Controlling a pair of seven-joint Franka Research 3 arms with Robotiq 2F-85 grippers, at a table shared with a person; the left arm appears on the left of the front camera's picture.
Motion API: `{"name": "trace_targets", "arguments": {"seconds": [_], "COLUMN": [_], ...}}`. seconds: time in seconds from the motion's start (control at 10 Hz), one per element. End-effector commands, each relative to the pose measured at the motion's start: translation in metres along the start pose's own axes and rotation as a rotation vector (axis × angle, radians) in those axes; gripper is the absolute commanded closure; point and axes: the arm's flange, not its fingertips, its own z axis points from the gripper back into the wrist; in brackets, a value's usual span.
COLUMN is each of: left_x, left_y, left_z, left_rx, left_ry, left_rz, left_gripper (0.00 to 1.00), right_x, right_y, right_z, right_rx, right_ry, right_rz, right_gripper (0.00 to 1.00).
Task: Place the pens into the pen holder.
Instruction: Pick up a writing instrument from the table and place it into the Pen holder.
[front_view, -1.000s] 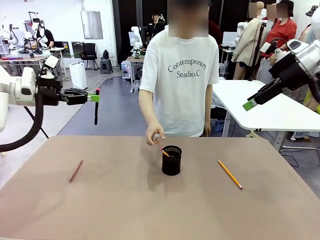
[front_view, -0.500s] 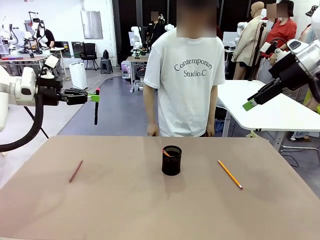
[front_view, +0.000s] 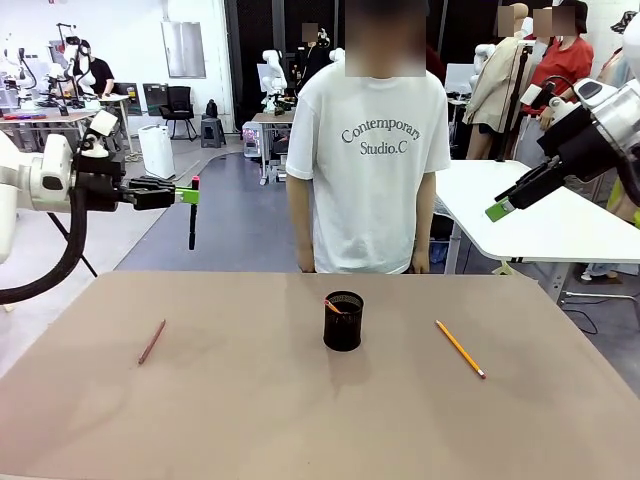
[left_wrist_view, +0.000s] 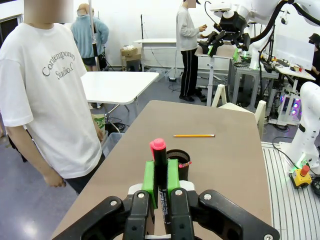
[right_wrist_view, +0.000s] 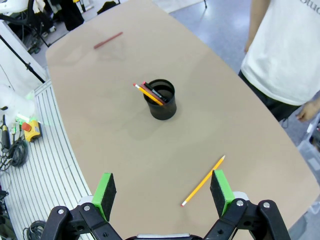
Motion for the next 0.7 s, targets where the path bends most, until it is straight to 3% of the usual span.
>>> {"name": "trace_targets", "arguments": {"seconds": [0.0, 0.6], "left_x": [0.0025, 0.0025], "left_y": [0.0015, 0.0015], "left_z": [-0.0002, -0.0002], "left_rx": [-0.008, -0.008], "left_ry": [-0.006, -0.006], "left_rz": [-0.003, -0.003], "left_gripper": [1.00, 1.00], "right_x": [0.0008, 0.0008], "right_y": [0.0000, 0.0000], "right_z": [0.0007, 0.0007], "right_rx": [0.006, 0.006], "right_ry": [-0.011, -0.011], "right_rz": [0.003, 0.003], "right_gripper": [0.00, 0.00]}}
